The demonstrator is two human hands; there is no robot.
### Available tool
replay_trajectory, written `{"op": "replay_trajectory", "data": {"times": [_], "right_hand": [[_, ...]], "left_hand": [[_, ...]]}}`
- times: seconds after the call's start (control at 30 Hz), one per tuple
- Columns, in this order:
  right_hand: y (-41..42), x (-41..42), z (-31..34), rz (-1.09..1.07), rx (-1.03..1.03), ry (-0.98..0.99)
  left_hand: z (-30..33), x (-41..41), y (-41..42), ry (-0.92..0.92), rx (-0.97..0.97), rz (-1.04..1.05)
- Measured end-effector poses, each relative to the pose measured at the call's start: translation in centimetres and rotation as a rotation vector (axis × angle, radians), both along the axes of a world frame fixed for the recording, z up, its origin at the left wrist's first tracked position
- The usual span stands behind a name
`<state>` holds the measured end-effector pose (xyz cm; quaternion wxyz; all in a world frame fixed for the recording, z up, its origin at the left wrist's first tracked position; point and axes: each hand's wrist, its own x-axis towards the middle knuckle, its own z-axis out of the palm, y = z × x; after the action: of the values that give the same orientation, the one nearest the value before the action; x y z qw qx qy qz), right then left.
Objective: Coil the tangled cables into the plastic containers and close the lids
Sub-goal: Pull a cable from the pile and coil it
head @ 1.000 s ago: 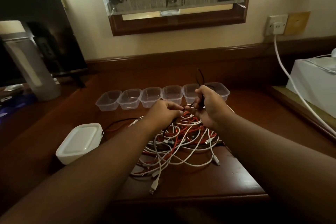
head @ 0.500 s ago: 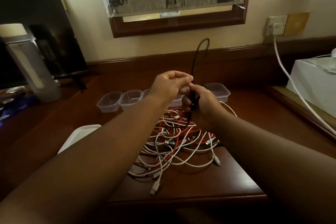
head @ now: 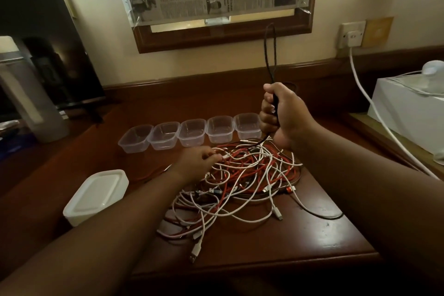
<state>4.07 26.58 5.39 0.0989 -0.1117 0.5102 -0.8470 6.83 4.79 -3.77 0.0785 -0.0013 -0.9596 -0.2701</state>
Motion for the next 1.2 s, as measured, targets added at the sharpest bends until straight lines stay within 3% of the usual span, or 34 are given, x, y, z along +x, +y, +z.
{"op": "replay_trajectory", "data": {"times": [0.13, 0.27, 0.47, 0.6, 0.7, 0.8, 0.9, 1.0, 1.07, 1.2], "right_hand": [[0.1, 0.2, -0.8, -0.014, 0.366, 0.089], [-1.4, 0.2, -2.3, -0.045, 0.618, 0.182], [-3.2, 1.0, -2.8, 0.125, 0.431, 0.21], [-3.4, 1.6, -2.6, 0.075, 0.548, 0.265], [-2.9, 1.3, -2.7, 0.003, 0.544, 0.193], [-2.3, 0.8, -2.3, -0.046, 0.434, 0.1], [-1.6, 0.2, -1.5, -0.123, 0.195, 0.007], [-1.0, -0.3, -1.0, -0.211, 0.096, 0.029], [-1.0, -0.2, -1.2, -0.203, 0.12, 0.069], [-1.1, 0.5, -1.3, -0.155, 0.379, 0.186]], "left_hand": [[3.1, -0.5, -1.0, 0.141, 0.192, 0.181], [8.2, -0.6, 1.6, 0.29, 0.644, 0.231], [12.4, 0.2, 5.6, 0.228, 0.93, 0.045], [12.3, 0.6, 6.7, 0.171, 1.078, -0.042], [11.6, 0.9, 6.3, 0.236, 1.155, -0.076], [9.0, 1.6, 6.0, 0.206, 1.109, -0.023], [5.5, 2.7, 5.8, -0.062, 0.848, -0.065], [3.7, 3.4, 5.3, -0.323, 0.775, -0.191], [3.4, 3.7, 5.1, -0.394, 0.82, -0.229], [3.2, 3.5, 4.8, -0.337, 0.835, -0.068]]}}
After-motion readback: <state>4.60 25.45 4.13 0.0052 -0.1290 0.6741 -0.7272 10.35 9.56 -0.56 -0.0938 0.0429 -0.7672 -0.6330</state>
